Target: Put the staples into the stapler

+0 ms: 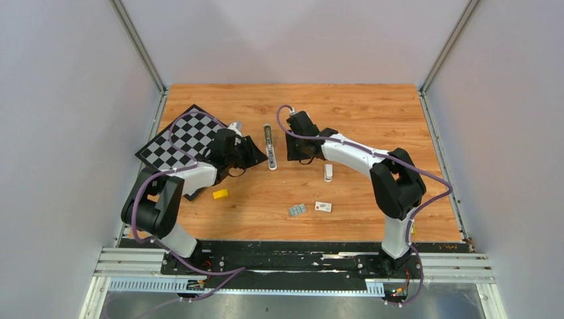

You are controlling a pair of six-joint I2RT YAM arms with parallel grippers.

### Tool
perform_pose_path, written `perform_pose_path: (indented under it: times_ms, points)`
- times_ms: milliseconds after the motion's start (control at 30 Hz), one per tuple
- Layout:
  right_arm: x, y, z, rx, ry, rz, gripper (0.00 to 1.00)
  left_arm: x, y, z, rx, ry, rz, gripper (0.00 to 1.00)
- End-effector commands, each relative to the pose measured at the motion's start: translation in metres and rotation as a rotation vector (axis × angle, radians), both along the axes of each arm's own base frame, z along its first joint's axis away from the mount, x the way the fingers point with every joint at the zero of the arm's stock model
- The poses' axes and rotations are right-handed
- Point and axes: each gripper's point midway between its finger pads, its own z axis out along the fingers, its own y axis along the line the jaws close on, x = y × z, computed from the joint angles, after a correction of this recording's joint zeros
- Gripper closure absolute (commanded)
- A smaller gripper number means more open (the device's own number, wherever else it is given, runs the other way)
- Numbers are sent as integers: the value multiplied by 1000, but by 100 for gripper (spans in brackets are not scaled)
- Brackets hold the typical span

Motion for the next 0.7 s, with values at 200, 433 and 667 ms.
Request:
perform_pose_path:
  times_ms: [200, 433, 667]
  points:
    - [4, -31, 11, 86, -7, -19, 61, 26, -16, -14, 68, -6, -21, 63]
    - [9, -38, 13, 109, -8, -31, 62, 26, -13, -27, 103, 20, -19, 69]
    - [12, -36, 13, 118, -4, -29, 62, 27, -16, -31, 99, 30, -35, 69]
